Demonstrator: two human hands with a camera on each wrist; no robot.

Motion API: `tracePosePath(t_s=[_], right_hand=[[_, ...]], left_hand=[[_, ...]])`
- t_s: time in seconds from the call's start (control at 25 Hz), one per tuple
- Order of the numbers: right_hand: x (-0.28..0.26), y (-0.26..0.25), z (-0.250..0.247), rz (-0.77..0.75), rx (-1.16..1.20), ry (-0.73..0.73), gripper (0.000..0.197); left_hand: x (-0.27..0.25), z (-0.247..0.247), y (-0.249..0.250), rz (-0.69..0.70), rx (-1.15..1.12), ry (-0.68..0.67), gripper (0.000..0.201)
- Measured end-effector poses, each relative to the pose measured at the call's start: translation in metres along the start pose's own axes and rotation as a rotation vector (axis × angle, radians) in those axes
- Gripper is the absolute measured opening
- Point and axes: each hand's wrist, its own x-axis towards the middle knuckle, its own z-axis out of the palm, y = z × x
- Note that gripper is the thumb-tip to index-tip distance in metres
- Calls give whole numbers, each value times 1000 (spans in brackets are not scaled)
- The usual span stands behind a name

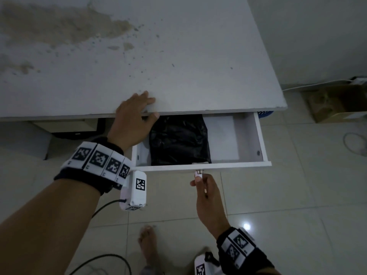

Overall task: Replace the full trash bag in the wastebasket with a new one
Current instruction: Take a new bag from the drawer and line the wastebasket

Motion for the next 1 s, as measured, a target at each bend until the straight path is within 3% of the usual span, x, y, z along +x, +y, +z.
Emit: tracePosePath(t_s=[0.08, 0.24, 0.28, 0.44, 0.6, 0.72, 0.88, 1.0], right_hand=[[-3, 5, -1, 14, 8, -10, 24], [1, 14, 1, 19, 7, -11, 24], [2, 17, 3, 21, 11, -6, 24], [5, 22, 4, 40, 21, -3, 23], [4, 21, 3, 49, 26, -19, 25], [4, 21, 3, 73, 39, -20, 25], [5, 20, 3, 72, 47, -11, 24], [5, 20, 1, 64, 52, -22, 23]], left_hand=[[-7, 0, 4, -12, -10, -6, 45], [-38, 11, 24, -8, -87, 248, 26], [-47, 16, 30, -68, -118, 221, 28], [-60, 43, 37, -388, -131, -171, 63], [-43, 64, 42, -573, -56, -304, 80], [-38, 81, 42, -565, -92, -268, 80], [-38, 84, 36, -478, -345, -132, 69], [-46, 76, 37, -407, -531, -129, 58]])
